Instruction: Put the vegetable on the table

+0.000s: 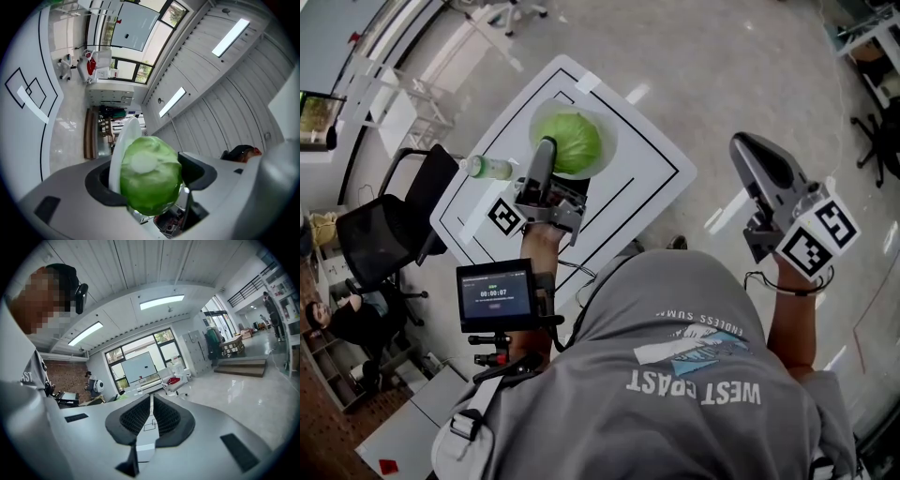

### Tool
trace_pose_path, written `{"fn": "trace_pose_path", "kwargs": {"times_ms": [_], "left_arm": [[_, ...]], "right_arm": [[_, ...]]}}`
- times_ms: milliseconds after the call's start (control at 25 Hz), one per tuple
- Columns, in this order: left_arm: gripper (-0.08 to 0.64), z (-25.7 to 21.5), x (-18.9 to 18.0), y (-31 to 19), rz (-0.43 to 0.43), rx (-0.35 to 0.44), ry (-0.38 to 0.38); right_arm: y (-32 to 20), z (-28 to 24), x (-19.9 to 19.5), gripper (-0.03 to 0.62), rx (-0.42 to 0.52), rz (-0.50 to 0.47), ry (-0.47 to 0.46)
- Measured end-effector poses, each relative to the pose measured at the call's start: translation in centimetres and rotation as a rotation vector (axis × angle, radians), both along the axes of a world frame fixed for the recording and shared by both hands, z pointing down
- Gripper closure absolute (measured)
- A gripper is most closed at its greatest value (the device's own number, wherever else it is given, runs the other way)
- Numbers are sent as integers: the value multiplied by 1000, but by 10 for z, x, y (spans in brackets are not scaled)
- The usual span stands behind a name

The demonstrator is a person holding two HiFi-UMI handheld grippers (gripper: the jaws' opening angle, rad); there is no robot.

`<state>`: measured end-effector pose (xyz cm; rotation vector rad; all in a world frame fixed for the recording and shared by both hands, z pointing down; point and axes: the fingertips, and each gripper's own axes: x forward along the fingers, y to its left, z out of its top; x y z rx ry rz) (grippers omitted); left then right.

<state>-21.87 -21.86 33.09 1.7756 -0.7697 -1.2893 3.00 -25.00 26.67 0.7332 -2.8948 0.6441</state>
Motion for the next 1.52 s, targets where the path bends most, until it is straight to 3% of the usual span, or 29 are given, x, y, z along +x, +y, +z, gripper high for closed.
{"fn": "trace_pose_path", "kwargs": {"times_ms": [360, 1520], "left_arm": [[216, 40, -36, -36, -9, -46, -1], [218, 106, -64, -54, -28, -194, -1]], "right_arm": [[-22, 20, -22, 583, -17, 20, 19], [22, 11, -5, 581, -43, 100, 87]]}}
